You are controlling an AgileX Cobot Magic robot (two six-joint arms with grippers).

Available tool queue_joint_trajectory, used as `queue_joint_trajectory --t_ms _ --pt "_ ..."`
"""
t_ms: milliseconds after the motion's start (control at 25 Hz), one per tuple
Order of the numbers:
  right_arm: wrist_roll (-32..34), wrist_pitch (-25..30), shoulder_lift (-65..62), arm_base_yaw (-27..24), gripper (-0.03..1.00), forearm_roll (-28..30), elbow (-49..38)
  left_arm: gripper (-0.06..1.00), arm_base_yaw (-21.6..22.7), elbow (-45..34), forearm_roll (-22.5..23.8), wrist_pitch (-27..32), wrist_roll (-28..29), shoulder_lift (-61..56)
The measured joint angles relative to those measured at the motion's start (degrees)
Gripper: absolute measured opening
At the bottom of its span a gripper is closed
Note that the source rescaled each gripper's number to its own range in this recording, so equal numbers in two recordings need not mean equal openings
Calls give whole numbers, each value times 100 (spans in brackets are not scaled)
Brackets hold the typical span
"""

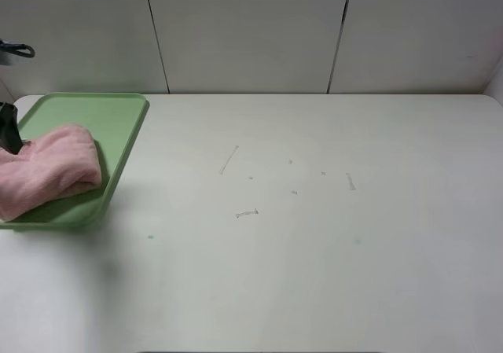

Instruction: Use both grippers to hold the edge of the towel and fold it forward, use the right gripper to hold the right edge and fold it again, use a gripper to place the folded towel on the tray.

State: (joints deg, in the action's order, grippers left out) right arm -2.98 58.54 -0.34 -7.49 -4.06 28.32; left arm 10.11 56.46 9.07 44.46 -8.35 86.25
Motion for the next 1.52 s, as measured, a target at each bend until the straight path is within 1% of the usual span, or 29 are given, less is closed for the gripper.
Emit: queue_joint_trajectory --t_ms 160,240,600,720,920,1160,1240,1400,1520 --pt "0 0 0 0 100 0 0 100 0 -565 -26 -31 0 -734" --pt "0 0 0 0 100 0 0 100 0 -857 -124 -25 0 -1088" --pt "0 0 0 0 100 0 0 100 -41 -2198 -830 287 0 -2830" --pt "0 0 0 0 100 0 0 100 -211 -2410 -907 354 0 -3368" --pt "0 0 0 0 100 0 0 100 -590 -2549 -907 816 0 -4129" --pt "0 0 0 0 100 0 0 100 -926 -2709 -907 1348 0 -4986" --pt "0 0 0 0 100 0 0 100 -1083 -2754 -998 1470 0 -5278" --pt "0 0 0 0 100 0 0 100 -1416 -2805 -1213 1562 -20 -5935" --pt "0 0 0 0 100 0 0 100 -1705 -2810 -1257 1570 -24 -6488"
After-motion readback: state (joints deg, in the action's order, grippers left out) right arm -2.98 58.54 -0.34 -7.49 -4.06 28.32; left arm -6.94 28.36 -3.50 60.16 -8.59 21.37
